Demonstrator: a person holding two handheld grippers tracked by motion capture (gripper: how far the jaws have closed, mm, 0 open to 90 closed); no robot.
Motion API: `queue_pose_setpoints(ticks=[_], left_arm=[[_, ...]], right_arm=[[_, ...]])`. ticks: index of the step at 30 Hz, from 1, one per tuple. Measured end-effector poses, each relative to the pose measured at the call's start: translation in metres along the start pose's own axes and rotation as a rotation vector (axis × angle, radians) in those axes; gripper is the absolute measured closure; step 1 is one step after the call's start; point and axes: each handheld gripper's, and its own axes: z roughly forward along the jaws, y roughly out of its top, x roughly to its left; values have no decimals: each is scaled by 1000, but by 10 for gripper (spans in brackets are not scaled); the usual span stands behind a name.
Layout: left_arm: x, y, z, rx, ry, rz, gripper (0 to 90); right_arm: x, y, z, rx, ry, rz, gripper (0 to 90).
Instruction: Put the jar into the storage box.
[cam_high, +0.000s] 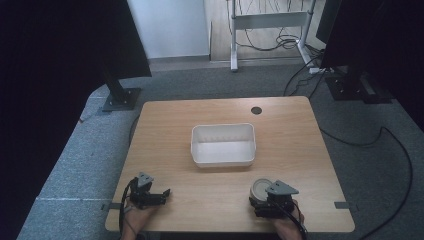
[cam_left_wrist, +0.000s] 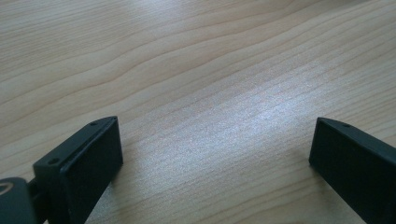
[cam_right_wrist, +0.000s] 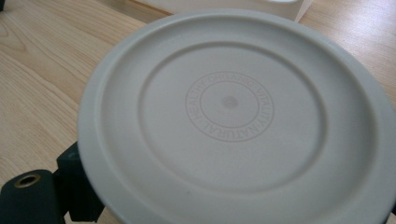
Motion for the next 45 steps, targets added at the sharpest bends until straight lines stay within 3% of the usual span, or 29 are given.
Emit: queue_pose_setpoints(ticks=[25, 45], left_arm=[[0, 0, 0, -2, 0, -2, 23], [0, 0, 0, -2, 0, -2, 23]], right_arm=[[0, 26, -3, -14, 14, -22, 92], [5, 53, 7, -27, 33, -37, 92]])
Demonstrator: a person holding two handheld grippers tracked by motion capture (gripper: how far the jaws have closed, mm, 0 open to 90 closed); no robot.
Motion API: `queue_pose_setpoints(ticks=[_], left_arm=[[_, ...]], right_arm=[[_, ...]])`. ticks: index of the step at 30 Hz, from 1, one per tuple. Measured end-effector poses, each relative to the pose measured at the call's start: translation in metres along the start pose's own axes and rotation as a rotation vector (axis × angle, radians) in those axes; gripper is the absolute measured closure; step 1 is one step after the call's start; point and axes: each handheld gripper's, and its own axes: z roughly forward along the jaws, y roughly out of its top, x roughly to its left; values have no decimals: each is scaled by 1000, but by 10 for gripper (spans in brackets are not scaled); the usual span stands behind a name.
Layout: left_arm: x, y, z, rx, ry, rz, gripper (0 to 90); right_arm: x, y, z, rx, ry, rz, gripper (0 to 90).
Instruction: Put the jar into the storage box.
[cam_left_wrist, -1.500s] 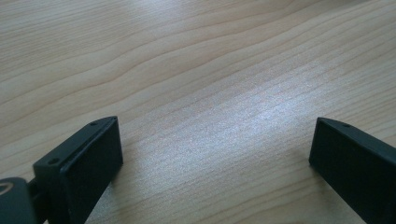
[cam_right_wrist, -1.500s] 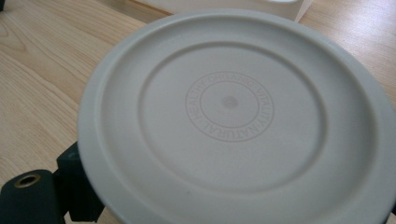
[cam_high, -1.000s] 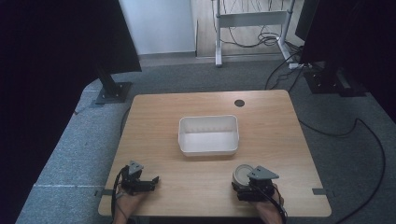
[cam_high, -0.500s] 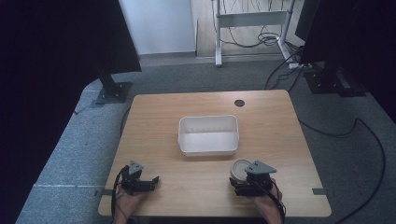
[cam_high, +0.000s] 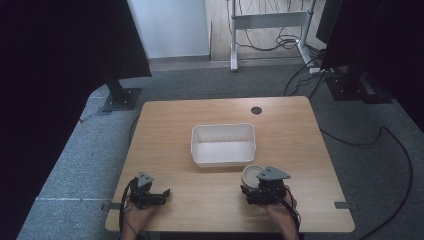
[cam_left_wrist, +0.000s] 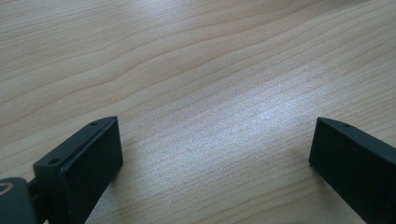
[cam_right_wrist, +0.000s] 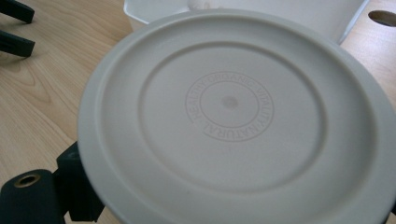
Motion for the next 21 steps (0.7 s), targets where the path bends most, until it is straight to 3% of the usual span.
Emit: queue_pose_setpoints(ticks=[21], left_arm=[[-1, 0, 0, 0, 4, -5, 23]], right_arm=[[1, 27, 13, -14, 28, -2, 92]])
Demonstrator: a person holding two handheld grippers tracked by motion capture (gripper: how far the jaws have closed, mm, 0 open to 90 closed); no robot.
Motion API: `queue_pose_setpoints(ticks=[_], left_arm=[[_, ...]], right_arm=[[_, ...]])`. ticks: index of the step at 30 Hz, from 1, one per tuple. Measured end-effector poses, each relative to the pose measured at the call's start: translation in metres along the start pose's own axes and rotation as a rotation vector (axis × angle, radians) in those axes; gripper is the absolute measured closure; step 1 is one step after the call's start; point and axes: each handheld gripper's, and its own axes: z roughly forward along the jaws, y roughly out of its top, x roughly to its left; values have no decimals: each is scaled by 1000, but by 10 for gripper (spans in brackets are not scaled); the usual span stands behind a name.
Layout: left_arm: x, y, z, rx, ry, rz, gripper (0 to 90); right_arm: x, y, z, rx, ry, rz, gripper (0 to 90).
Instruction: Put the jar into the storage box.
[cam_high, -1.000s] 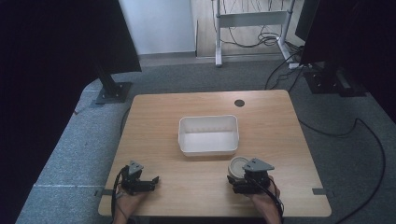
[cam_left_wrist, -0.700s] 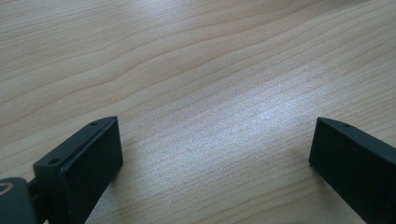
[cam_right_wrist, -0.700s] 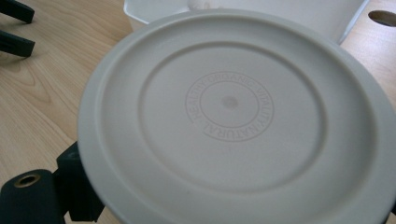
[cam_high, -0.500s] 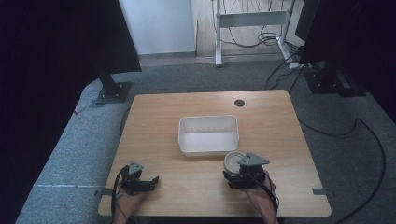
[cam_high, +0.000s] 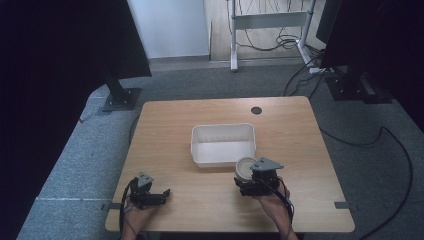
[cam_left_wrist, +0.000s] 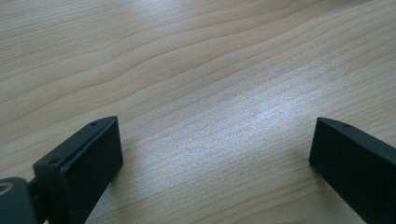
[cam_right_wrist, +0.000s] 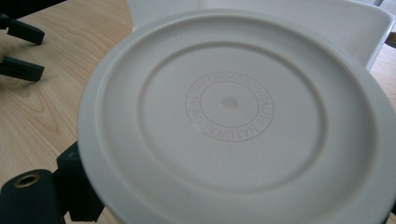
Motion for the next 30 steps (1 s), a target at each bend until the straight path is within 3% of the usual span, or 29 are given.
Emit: queue_pose_setpoints(ticks=[30], left_arm=[[0, 0, 0, 1, 1, 1, 24]], right_arm=[[8, 32, 31, 0, 25, -15, 92]])
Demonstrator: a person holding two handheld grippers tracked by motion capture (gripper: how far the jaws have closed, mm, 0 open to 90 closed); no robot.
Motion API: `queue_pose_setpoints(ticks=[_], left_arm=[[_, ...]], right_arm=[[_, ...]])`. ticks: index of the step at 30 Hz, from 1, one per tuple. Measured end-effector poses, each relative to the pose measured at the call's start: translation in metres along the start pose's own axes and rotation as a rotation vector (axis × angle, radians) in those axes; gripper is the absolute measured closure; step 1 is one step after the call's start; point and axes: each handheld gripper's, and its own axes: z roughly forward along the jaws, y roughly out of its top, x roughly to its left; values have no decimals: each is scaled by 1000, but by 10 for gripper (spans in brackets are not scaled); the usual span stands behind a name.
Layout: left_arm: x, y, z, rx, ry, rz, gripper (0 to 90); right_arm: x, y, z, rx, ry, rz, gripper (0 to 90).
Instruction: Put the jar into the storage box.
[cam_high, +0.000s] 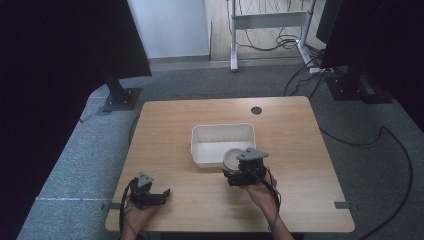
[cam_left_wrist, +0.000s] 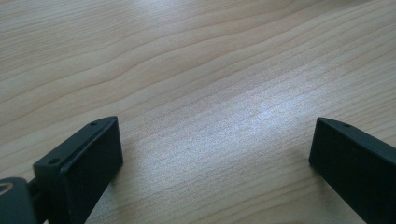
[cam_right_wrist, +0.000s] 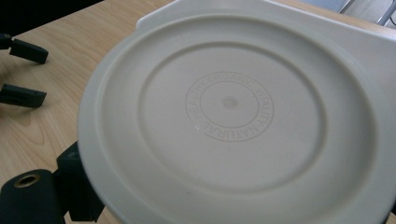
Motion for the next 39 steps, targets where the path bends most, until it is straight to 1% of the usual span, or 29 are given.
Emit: queue_pose_setpoints(ticks=[3, 7, 21, 29, 34, 36, 39], left_arm=[[0, 0, 0, 0, 0, 0, 24], [0, 0, 0, 0, 0, -1, 23], [0, 0, 0, -1, 0, -1, 23], [0, 0, 0, 0, 0, -1, 23], [0, 0, 0, 0, 0, 0, 23], [0, 0, 0, 0, 0, 0, 23], [0, 0, 0, 0, 1, 2, 23]], right_arm=[[-1, 3, 5, 5, -1, -4, 92], [-2, 6, 12, 9, -5, 3, 92], [-6, 16, 32, 7, -18, 0, 92], [-6, 25, 41, -3, -19, -1, 92], [-6, 31, 46, -3, -25, -12, 92], [-6, 33, 48, -4, -26, -3, 92], [-7, 36, 52, -4, -22, -5, 92]])
